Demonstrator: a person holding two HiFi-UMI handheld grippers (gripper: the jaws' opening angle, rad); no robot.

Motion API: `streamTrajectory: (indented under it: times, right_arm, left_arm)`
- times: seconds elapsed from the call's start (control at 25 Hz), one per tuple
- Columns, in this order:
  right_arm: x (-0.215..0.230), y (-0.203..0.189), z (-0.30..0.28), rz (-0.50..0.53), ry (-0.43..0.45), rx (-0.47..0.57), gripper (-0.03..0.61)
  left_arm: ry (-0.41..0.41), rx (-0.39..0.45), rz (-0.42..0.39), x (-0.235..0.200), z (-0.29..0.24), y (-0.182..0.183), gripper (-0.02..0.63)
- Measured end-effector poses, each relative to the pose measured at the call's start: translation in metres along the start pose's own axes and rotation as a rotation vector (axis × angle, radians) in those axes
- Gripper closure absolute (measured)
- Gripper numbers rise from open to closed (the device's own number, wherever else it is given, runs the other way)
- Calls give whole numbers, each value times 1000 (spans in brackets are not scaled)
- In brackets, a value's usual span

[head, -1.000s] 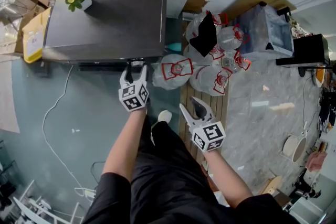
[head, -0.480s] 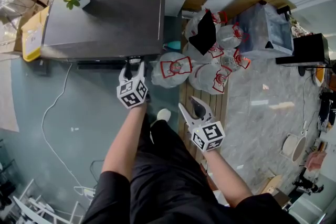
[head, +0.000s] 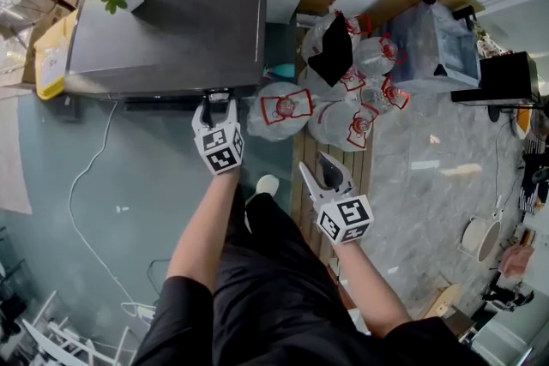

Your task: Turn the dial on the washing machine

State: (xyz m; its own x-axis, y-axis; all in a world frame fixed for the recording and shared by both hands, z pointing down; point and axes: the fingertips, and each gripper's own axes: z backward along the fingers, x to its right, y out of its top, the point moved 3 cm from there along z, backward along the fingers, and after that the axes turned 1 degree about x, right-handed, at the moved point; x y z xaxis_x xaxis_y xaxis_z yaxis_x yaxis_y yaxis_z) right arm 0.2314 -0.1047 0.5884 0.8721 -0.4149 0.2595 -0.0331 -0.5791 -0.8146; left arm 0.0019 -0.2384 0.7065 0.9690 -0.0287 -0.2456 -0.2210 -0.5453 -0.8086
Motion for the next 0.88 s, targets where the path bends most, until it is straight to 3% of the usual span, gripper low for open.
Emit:
streamTrajectory:
  times: [0.4, 0.88]
  right_arm:
    - [5, 2, -1, 40, 3, -7, 419]
    - [7, 4, 0, 24, -1, 0, 419]
  left_arm:
    - [34, -12, -185, 3, 2, -1, 351]
    - [-9, 0, -133, -1, 3, -5, 348]
